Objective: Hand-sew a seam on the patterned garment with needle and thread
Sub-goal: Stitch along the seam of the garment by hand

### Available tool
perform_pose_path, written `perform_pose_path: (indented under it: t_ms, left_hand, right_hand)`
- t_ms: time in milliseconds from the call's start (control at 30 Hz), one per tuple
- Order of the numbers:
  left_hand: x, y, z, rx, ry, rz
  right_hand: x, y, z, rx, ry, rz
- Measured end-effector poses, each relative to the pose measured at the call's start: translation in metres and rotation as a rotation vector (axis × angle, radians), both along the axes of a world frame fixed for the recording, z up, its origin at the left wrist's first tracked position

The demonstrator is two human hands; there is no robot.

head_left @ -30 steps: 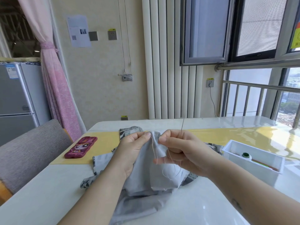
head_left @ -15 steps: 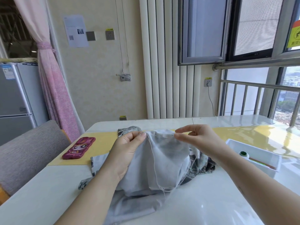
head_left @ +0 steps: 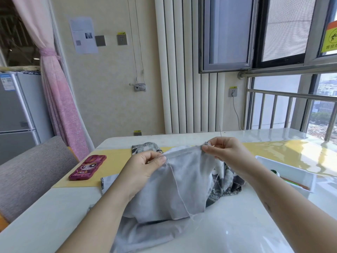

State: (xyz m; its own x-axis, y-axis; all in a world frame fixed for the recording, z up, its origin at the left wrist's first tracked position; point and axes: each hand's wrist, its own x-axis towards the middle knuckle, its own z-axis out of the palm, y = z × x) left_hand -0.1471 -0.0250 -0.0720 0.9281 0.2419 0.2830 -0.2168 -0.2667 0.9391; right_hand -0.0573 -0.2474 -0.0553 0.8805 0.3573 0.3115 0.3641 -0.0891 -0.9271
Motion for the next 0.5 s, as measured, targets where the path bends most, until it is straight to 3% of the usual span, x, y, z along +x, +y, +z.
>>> perform_pose_path:
  t_ms: [200,500]
  left_hand:
    - [-0.0005,-0.0047,-0.0036,0.090,0.029,0.004]
    - [-0.0018,-0.0062,-0.0012,0.262,-0.035,0.088]
  right_hand:
    - [0.0020,-0.0047,0.0001,-0.189,-0.091,-0.152]
    - [0.0031,-0.0093,-0.0010,-0.281,-0.181,-0.229]
